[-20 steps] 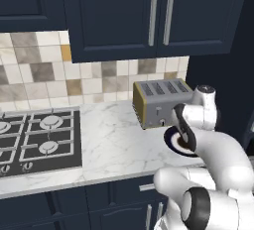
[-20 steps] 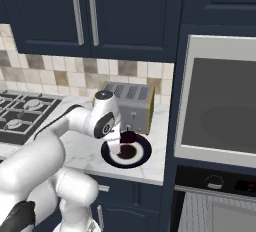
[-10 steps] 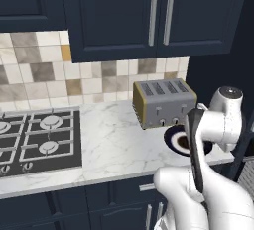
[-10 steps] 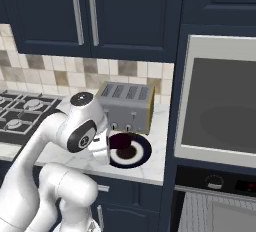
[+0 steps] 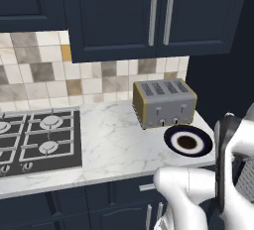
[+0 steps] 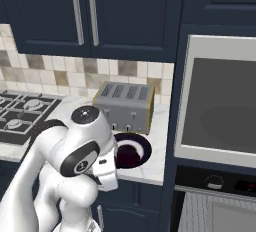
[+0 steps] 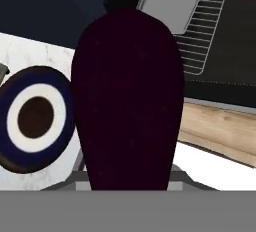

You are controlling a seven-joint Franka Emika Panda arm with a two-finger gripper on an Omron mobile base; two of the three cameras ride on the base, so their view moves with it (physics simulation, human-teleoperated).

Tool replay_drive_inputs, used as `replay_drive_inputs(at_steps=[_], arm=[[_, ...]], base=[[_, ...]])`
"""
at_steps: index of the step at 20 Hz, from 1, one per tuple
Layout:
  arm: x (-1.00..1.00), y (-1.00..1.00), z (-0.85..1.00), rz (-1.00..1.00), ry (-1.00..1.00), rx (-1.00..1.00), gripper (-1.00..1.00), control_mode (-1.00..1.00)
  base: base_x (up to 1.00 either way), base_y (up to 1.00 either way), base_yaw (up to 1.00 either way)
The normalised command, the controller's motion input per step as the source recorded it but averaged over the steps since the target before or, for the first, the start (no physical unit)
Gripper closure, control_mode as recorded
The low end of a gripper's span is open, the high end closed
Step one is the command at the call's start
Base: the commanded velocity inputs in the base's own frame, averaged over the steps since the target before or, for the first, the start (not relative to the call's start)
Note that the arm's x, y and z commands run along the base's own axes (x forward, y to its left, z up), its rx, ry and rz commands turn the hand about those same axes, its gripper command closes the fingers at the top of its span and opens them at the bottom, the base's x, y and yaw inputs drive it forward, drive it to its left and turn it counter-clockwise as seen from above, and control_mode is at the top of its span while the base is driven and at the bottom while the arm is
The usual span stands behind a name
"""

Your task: Place the eggplant on the rack of the oven.

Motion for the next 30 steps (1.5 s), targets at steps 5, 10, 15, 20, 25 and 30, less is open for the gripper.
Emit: replay_drive_inputs(at_steps=[5,10,15,20,25,30], arm=[[-0.43,-0.91,-0.18,0.08,0.00,0.00,1.00,-1.00],[0.00,-1.00,-0.50,0.11,-0.02,0.04,1.00,-1.00],[-0.02,-1.00,-0.45,0.12,-0.16,0.00,1.00,-1.00],[0.00,-1.00,-0.45,0.13,-0.09,-0.03,1.00,-1.00],[0.00,-1.00,-0.56,0.15,-0.15,-0.11,1.00,-1.00],[0.13,-0.94,-0.59,0.12,-0.07,-0.23,1.00,-1.00]], base=[[0.00,0.00,0.00],[0.00,0.00,0.00],[0.00,0.00,0.00],[0.00,0.00,0.00],[0.00,0.00,0.00],[0.00,0.00,0.00]])
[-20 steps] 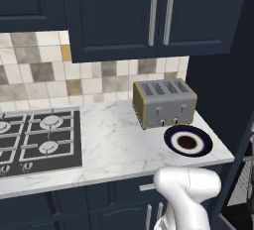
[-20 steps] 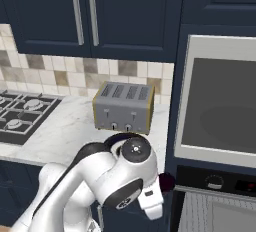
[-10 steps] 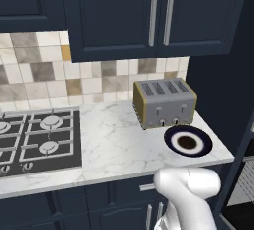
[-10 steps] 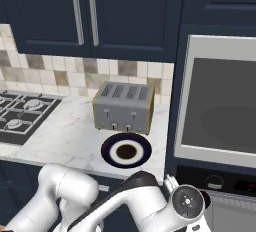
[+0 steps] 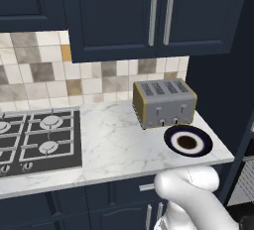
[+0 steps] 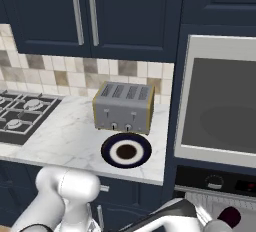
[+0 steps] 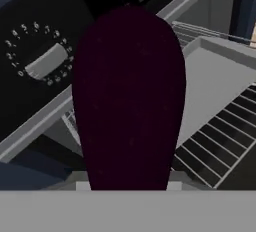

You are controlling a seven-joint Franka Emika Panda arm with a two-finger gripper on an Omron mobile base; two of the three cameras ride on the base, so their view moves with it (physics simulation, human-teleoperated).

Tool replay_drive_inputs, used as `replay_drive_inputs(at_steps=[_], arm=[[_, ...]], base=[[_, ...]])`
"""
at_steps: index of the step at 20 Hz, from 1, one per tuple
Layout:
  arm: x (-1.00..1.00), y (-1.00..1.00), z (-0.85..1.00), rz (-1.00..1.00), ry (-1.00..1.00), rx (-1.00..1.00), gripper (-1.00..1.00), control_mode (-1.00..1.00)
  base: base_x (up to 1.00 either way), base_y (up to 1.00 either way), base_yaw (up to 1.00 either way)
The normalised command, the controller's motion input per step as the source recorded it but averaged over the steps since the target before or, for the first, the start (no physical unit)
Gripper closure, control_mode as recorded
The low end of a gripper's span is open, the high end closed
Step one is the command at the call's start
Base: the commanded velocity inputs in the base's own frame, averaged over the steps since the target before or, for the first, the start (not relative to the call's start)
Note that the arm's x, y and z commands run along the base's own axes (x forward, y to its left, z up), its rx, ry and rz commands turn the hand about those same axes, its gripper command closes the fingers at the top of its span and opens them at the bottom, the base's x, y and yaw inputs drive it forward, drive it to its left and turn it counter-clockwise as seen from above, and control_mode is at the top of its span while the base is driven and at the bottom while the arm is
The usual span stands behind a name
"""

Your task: Place the eggplant on the rack of the oven.

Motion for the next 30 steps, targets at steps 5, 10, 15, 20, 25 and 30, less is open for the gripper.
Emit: replay_drive_inputs(at_steps=[5,10,15,20,25,30], arm=[[0.19,-0.43,-0.35,0.00,0.17,-0.11,1.00,-1.00],[0.18,-0.38,-0.49,0.00,0.10,-0.02,1.00,-1.00],[0.22,-0.38,-0.45,0.00,0.04,0.00,1.00,-1.00],[0.23,-0.37,-0.37,0.00,0.02,0.00,1.00,-1.00],[0.28,-0.20,-0.36,0.00,0.01,0.00,1.00,-1.00],[0.26,-0.18,-0.43,0.00,0.01,0.00,1.00,-1.00]], base=[[0.00,0.00,0.00],[0.00,0.00,0.00],[0.00,0.00,0.00],[0.00,0.00,0.00],[0.00,0.00,0.00],[0.00,0.00,0.00]])
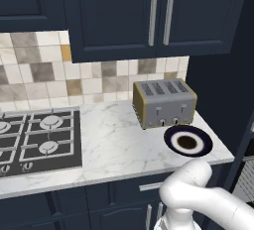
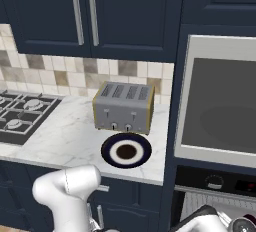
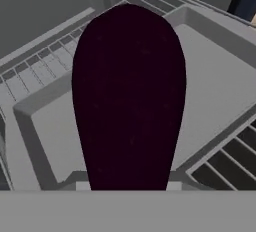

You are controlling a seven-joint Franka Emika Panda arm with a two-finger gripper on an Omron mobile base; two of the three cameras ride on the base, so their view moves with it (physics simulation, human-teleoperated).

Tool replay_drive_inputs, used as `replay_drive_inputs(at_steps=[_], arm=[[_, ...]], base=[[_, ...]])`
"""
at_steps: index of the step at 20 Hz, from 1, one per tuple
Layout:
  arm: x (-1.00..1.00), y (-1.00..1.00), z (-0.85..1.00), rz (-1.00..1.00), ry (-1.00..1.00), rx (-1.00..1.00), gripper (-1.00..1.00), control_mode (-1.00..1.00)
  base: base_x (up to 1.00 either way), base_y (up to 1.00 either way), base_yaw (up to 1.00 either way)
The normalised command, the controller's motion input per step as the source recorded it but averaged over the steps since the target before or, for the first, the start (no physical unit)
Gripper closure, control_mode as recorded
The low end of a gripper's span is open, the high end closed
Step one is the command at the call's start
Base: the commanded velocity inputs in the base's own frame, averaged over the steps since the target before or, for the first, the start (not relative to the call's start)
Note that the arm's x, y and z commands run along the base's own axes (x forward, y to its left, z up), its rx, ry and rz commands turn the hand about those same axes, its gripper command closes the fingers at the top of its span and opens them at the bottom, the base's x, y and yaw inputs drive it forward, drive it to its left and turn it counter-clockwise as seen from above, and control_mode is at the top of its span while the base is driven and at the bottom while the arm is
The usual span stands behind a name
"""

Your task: Place the eggplant on the rack of the oven.

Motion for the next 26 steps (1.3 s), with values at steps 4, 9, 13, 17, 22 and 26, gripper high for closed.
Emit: replay_drive_inputs(at_steps=[4,9,13,17,22,26], arm=[[0.16,-0.30,-0.18,0.00,0.00,0.00,1.00,-1.00],[0.14,-0.25,-0.14,0.00,0.00,0.00,1.00,-1.00],[0.22,-0.04,-0.36,0.00,0.00,0.00,1.00,-1.00],[0.21,-0.08,-0.42,0.02,0.00,0.00,1.00,-1.00],[0.07,-0.02,-0.27,0.06,0.00,-0.01,1.00,-1.00],[0.00,0.00,-0.12,0.08,0.00,0.00,-1.00,-1.00]], base=[[0.00,0.00,0.00],[0.00,0.00,0.00],[0.00,0.00,0.00],[0.00,0.00,0.00],[0.00,0.00,0.00],[0.00,0.00,0.00]])
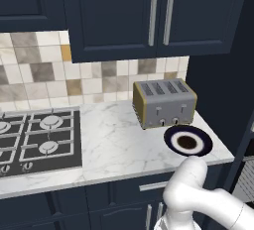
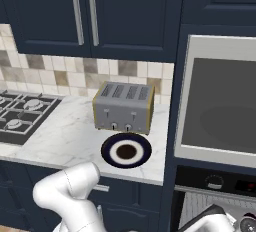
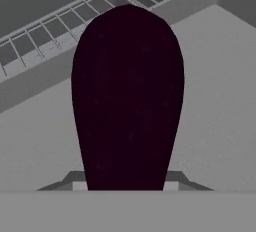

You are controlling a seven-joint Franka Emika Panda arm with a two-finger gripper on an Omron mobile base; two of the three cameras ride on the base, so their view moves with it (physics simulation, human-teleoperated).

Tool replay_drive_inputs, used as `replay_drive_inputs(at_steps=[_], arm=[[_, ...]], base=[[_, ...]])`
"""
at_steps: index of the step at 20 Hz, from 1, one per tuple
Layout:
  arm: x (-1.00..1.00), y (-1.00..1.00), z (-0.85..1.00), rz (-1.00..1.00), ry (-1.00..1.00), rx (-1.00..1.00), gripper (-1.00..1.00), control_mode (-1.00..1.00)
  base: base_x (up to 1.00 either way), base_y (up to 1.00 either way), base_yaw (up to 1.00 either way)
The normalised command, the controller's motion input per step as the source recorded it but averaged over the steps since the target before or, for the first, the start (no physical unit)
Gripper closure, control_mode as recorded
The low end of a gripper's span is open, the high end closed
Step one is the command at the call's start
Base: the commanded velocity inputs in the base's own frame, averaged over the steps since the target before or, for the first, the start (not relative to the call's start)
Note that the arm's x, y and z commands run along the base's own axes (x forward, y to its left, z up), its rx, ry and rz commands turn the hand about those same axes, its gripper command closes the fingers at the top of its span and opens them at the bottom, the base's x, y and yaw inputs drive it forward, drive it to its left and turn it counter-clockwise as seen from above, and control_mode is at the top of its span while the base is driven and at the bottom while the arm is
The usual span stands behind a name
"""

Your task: Place the eggplant on the rack of the oven.

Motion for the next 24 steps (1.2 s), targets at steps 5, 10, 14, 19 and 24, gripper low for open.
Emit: replay_drive_inputs(at_steps=[5,10,14,19,24], arm=[[0.00,-0.01,-0.01,0.05,0.00,0.00,-1.00,-1.00],[-0.07,0.00,0.07,0.00,0.00,0.00,-1.00,-1.00],[-0.42,0.00,0.35,-0.02,0.00,-0.04,-1.00,-1.00],[-0.70,0.02,0.43,0.00,-0.06,-0.01,-1.00,-1.00],[-0.58,0.56,0.58,0.01,-0.07,-0.14,-1.00,-1.00]], base=[[0.00,0.00,0.00],[0.00,0.00,0.00],[0.00,0.00,0.00],[0.00,0.00,0.00],[0.00,0.00,0.00]])
